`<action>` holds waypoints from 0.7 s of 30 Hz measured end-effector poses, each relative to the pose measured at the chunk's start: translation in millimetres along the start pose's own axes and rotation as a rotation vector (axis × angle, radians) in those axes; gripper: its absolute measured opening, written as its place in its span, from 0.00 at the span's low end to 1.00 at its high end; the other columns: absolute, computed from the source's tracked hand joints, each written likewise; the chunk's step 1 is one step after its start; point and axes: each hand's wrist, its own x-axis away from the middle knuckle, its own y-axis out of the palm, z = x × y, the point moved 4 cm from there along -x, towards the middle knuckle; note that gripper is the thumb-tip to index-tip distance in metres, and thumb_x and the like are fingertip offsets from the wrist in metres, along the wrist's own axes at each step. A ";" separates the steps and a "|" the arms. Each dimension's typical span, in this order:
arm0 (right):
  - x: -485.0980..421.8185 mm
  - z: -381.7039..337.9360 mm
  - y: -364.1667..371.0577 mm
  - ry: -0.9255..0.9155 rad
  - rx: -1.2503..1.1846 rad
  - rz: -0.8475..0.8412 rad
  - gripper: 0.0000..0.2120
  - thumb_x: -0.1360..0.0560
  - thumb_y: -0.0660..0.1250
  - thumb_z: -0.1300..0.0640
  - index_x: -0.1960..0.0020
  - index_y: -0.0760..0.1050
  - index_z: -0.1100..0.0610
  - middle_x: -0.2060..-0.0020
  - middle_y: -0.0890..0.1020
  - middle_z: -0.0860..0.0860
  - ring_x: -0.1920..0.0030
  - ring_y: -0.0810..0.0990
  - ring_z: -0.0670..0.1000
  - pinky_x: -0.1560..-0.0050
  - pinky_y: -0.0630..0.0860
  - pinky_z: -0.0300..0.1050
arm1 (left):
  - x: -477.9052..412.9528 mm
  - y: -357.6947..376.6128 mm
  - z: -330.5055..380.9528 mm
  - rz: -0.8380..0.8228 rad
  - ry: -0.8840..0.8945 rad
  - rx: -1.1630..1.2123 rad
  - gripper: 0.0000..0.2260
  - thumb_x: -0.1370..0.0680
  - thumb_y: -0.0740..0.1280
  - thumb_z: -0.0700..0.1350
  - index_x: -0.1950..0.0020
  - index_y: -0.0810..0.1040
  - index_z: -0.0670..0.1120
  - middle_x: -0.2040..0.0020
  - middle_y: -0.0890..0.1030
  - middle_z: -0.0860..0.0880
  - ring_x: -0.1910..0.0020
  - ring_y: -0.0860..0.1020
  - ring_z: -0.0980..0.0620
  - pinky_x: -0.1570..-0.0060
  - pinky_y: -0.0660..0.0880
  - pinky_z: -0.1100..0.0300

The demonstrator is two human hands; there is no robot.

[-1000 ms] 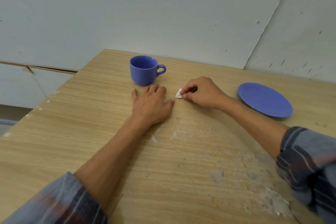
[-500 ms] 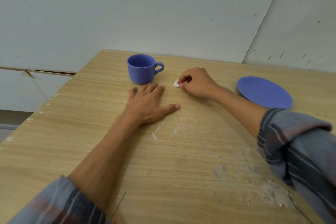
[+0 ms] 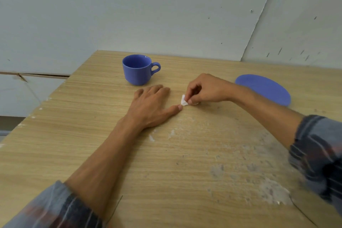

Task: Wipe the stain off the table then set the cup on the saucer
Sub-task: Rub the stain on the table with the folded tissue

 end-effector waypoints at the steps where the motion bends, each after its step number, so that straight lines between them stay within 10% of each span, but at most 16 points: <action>1: 4.5 3.2 -1.7 0.008 -0.009 -0.033 0.08 0.33 0.74 0.59 0.61 0.83 0.46 0.64 0.84 0.35 0.62 0.80 0.35 0.61 0.73 0.26 | -0.2 0.9 1.2 -0.006 0.004 -0.003 0.34 0.28 0.55 0.71 0.27 0.65 0.53 0.25 0.64 0.49 0.26 0.62 0.49 0.30 0.54 0.48; 7: -12.9 26.6 -23.3 0.148 0.037 0.454 0.07 0.30 0.70 0.63 0.54 0.83 0.58 0.53 0.85 0.53 0.55 0.78 0.44 0.55 0.70 0.33 | -0.5 0.9 1.0 -0.060 0.000 -0.015 0.35 0.28 0.53 0.72 0.26 0.63 0.54 0.24 0.62 0.50 0.25 0.59 0.51 0.27 0.51 0.46; 13: -21.3 4.4 -1.6 0.092 0.037 0.130 0.07 0.35 0.73 0.60 0.60 0.84 0.48 0.59 0.86 0.45 0.63 0.79 0.36 0.61 0.72 0.29 | -2.0 4.3 3.4 -0.078 -0.023 -0.054 0.37 0.29 0.50 0.74 0.25 0.61 0.55 0.23 0.60 0.51 0.25 0.57 0.51 0.28 0.51 0.42; 21: -39.0 -8.8 5.9 0.064 0.032 0.384 0.07 0.31 0.71 0.62 0.54 0.84 0.57 0.56 0.86 0.51 0.58 0.80 0.42 0.61 0.69 0.27 | -0.6 3.5 3.1 -0.030 -0.074 -0.052 0.42 0.32 0.50 0.75 0.26 0.60 0.50 0.25 0.62 0.49 0.26 0.58 0.52 0.30 0.51 0.41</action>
